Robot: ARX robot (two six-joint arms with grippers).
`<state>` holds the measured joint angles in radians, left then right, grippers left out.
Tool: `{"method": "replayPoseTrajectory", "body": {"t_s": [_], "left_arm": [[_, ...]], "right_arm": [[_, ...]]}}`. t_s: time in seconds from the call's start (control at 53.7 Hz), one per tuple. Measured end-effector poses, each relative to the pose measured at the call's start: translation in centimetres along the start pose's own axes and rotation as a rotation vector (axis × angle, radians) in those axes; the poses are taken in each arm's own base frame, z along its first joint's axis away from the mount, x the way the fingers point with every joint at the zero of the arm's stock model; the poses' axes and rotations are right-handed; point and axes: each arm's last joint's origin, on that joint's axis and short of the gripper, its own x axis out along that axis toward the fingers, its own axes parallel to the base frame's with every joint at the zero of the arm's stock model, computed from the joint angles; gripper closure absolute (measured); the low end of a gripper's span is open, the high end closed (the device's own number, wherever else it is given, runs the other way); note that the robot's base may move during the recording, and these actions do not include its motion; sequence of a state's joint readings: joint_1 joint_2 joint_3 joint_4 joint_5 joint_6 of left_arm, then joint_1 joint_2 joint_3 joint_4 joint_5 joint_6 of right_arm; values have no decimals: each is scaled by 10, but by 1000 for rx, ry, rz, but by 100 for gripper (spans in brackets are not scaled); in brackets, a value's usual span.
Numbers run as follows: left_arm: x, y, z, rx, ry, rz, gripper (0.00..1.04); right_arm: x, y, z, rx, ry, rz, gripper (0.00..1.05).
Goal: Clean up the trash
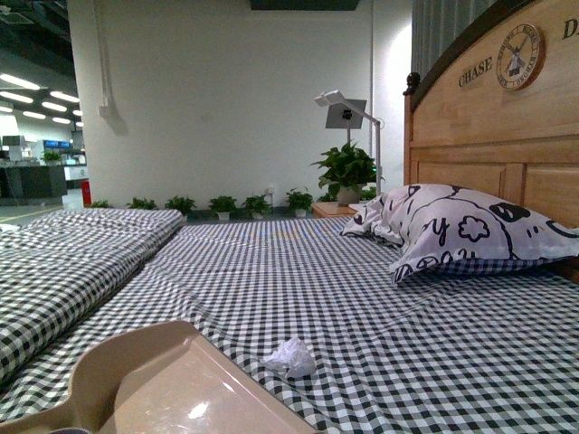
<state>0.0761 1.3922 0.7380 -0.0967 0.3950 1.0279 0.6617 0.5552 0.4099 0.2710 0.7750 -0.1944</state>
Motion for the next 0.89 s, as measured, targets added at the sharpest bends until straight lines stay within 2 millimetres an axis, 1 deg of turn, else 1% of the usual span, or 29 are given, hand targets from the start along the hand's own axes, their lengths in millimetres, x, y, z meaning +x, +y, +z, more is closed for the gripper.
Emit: {"method": "replayPoseTrajectory", "body": {"t_s": [0.13, 0.447, 0.633, 0.782, 0.893], "left_arm": [[8, 1, -1, -3, 11, -18, 78], [18, 9, 0, -8, 45, -52, 78], [24, 13, 4, -7, 57, -68, 78], [30, 12, 7, -4, 62, -80, 78], [30, 11, 7, -4, 62, -83, 78]], "right_arm": [[0, 0, 0, 0, 0, 0, 84], [0, 0, 0, 0, 0, 0, 84], [0, 0, 0, 0, 0, 0, 84], [0, 0, 0, 0, 0, 0, 84], [0, 0, 0, 0, 0, 0, 84]]}}
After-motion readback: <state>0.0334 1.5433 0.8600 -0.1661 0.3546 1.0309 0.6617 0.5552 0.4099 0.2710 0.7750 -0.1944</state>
